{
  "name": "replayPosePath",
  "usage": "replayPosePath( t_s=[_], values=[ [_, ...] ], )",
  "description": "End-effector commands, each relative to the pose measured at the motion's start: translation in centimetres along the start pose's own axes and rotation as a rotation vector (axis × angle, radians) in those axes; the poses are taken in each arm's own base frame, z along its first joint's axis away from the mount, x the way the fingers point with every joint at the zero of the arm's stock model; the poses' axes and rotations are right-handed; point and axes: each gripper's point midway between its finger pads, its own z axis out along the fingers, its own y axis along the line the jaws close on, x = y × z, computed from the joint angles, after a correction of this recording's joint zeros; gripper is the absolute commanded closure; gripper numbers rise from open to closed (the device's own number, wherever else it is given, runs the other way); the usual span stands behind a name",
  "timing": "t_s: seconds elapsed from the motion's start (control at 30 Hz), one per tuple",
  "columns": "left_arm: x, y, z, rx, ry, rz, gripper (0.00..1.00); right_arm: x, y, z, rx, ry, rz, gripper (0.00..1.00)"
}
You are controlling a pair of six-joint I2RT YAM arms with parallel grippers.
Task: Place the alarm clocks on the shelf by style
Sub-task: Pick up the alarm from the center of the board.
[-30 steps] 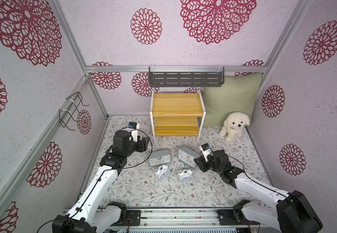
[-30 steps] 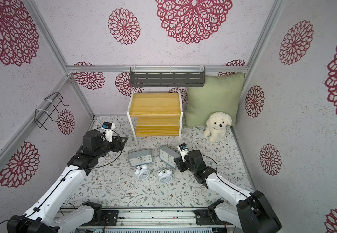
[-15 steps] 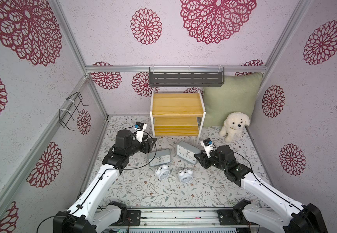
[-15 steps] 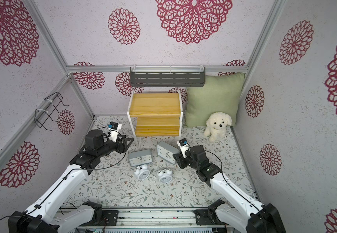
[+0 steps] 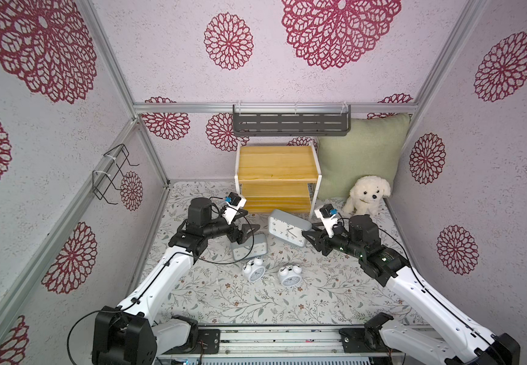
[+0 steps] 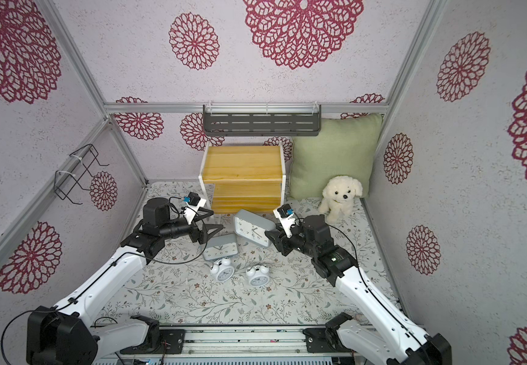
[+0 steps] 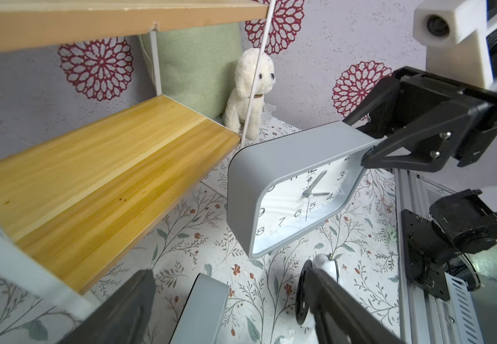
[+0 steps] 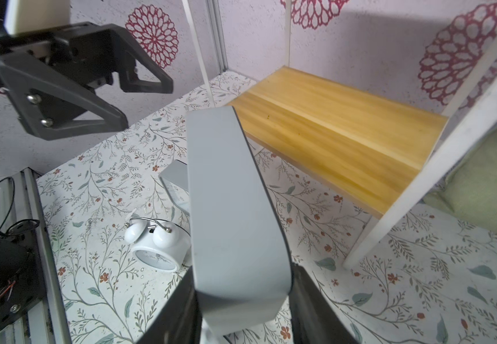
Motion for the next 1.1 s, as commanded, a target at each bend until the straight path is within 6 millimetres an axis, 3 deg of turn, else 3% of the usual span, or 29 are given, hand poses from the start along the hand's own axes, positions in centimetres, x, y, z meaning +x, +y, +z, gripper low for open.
replayPosePath(
  t_s=[0.0,0.17,0.37,0.73,1.07],
  values=[
    [-2.0,-1.1,0.2,0.083,-0.041,0.106,0.13,-4.4,1.4,-2.0,-0.048,-0.126,-0.084,0.89],
    [-2.3,-1.6,0.0,0.173,-0.028,0.11,0.13,-5.3,2.1,-2.6,-0.08,-0.15,-0.135,0.89],
    [-1.8,-3.5,-0.4,0.295,-0.028,0.147,0.13,-6.0,2.6,-3.0,-0.102,-0.183,-0.185,0.89],
    [-1.5,-2.6,0.5,0.301,-0.006,0.108,0.13,-7.6,4.0,-3.4,-0.191,-0.238,-0.213,0.9],
    [-0.9,-3.3,1.3,0.378,-0.004,0.097,0.15,-8.5,4.3,-3.5,-0.227,-0.267,-0.21,0.9]
  ],
)
